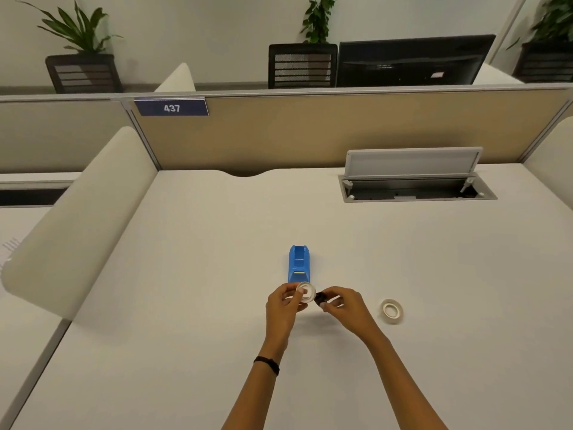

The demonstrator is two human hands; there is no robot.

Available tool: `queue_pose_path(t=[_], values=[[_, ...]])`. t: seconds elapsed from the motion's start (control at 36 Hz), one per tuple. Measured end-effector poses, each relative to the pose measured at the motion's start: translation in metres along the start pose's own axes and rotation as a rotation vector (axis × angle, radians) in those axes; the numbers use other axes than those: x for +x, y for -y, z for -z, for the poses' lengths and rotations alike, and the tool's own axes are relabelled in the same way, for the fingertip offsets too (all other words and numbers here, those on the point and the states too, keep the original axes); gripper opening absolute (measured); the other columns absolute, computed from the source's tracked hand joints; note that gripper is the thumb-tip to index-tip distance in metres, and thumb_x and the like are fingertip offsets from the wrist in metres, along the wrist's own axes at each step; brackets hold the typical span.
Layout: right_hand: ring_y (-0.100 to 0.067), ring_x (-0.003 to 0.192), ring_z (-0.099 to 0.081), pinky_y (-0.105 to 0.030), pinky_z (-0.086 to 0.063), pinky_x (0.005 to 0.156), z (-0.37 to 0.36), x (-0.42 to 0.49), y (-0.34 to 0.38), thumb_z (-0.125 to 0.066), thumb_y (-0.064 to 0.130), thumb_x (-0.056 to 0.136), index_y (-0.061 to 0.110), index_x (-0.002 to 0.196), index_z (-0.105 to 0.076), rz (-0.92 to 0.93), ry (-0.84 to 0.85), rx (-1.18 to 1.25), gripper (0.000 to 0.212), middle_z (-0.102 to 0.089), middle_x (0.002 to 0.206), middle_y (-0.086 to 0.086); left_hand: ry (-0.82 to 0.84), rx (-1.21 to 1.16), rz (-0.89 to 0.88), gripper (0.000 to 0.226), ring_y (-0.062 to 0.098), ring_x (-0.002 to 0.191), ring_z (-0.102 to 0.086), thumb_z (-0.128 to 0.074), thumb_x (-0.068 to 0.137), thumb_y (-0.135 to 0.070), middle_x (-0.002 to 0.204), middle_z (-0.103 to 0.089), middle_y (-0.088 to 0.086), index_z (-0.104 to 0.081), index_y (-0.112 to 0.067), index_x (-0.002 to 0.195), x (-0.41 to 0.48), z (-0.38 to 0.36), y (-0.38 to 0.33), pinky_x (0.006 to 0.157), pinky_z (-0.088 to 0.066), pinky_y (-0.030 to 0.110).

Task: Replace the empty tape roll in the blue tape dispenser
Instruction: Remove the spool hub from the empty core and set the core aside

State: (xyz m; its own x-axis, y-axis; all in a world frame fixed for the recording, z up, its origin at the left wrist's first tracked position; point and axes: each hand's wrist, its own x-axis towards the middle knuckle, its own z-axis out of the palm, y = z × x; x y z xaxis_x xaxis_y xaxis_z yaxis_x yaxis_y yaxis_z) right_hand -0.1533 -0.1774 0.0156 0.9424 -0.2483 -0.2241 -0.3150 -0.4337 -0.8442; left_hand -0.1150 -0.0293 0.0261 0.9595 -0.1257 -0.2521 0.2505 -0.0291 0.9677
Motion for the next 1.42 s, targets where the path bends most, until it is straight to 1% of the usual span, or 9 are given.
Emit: queue_pose_path(t=[0.17,0.31,0.39,0.53,0.67,0.75,0.89,1.17,1.42], values=[[-0.013,0.073,-0.072,-0.015,-0.056,0.061,0.002,-0.003,0.0,-0.062,0.012,0.086,0.031,0.089,-0.062,-0.088,0.005,0.344,0.018,-0.068,0.094,-0.004,-0.016,-0.01,0.038,0.011,0.018,0.087,-0.064,-0.063,0.085,-0.014,0.095,-0.065,0.003,-0.064,-0.016,0.096,0.0,-0.002,0.004,0.057,-0.055,0.014],[-0.028,0.092,-0.07,-0.033,-0.06,0.073,0.005,-0.004,-0.004,-0.052,0.01,0.092,0.013,0.105,-0.06,-0.171,0.06,0.918,0.015,-0.07,0.099,-0.011,-0.001,0.036,0.029,0.015,0.015,0.083,-0.065,-0.063,0.085,-0.016,0.095,-0.068,0.005,-0.064,-0.012,0.1,0.001,-0.002,0.006,0.058,-0.056,0.015],[-0.026,0.09,-0.068,-0.033,-0.06,0.072,0.006,-0.004,-0.002,-0.045,0.015,0.096,0.009,0.097,-0.06,-0.214,0.05,1.011,0.016,-0.068,0.092,-0.012,0.0,0.049,0.024,0.014,0.016,0.082,-0.065,-0.062,0.086,-0.014,0.095,-0.068,0.006,-0.064,-0.011,0.099,0.002,-0.003,0.007,0.057,-0.056,0.015],[-0.014,0.065,-0.051,-0.023,-0.047,0.056,0.008,-0.002,0.005,-0.045,0.021,0.096,0.012,0.085,-0.058,-0.24,0.056,0.655,0.019,-0.055,0.076,-0.008,-0.003,0.084,0.018,0.012,0.02,0.084,-0.066,-0.063,0.085,-0.013,0.093,-0.069,0.008,-0.065,-0.009,0.096,0.003,-0.004,0.011,0.059,-0.057,0.017],[-0.01,0.061,-0.045,-0.016,-0.04,0.049,0.004,0.001,0.009,-0.058,0.028,0.09,0.017,0.089,-0.06,-0.165,0.092,0.309,0.011,-0.052,0.067,0.003,0.023,0.142,-0.053,0.006,0.021,0.081,-0.066,-0.063,0.085,-0.013,0.088,-0.069,0.006,-0.064,-0.016,0.09,0.003,-0.007,0.014,0.06,-0.057,0.017],[-0.009,0.062,-0.045,-0.015,-0.039,0.051,0.005,0.004,0.008,-0.061,0.027,0.088,0.017,0.084,-0.06,-0.11,0.073,0.256,0.011,-0.052,0.067,0.005,0.052,0.154,-0.079,0.011,0.018,0.079,-0.066,-0.061,0.087,-0.013,0.085,-0.068,0.002,-0.065,-0.023,0.088,0.003,-0.011,0.015,0.061,-0.057,0.017],[-0.009,0.061,-0.046,-0.022,-0.04,0.056,0.019,0.017,0.0,-0.061,0.024,0.088,0.014,0.079,-0.061,-0.138,-0.002,0.237,0.013,-0.054,0.065,0.004,0.07,0.188,-0.018,0.025,0.019,0.086,-0.066,-0.054,0.09,-0.022,0.104,-0.066,0.005,-0.061,-0.012,0.113,0.007,-0.015,0.019,0.069,-0.056,0.019],[-0.02,0.06,-0.046,-0.026,-0.036,0.052,0.085,0.089,-0.039,-0.061,0.015,0.084,0.009,0.076,-0.06,-0.322,-0.385,0.224,0.01,-0.053,0.069,-0.007,0.113,0.222,0.053,0.014,0.012,0.08,-0.067,-0.052,0.092,-0.023,0.095,-0.069,-0.004,-0.064,-0.027,0.099,0.013,-0.001,0.03,0.064,-0.054,0.015],[-0.023,0.053,-0.045,-0.027,-0.035,0.047,0.108,0.138,-0.051,-0.064,0.016,0.082,0.009,0.071,-0.055,-0.401,-0.414,0.122,0.016,-0.052,0.069,-0.012,0.112,0.247,0.102,0.02,0.018,0.082,-0.067,-0.049,0.093,-0.021,0.097,-0.07,0.006,-0.065,-0.014,0.104,0.019,0.004,0.04,0.075,-0.056,0.028]])
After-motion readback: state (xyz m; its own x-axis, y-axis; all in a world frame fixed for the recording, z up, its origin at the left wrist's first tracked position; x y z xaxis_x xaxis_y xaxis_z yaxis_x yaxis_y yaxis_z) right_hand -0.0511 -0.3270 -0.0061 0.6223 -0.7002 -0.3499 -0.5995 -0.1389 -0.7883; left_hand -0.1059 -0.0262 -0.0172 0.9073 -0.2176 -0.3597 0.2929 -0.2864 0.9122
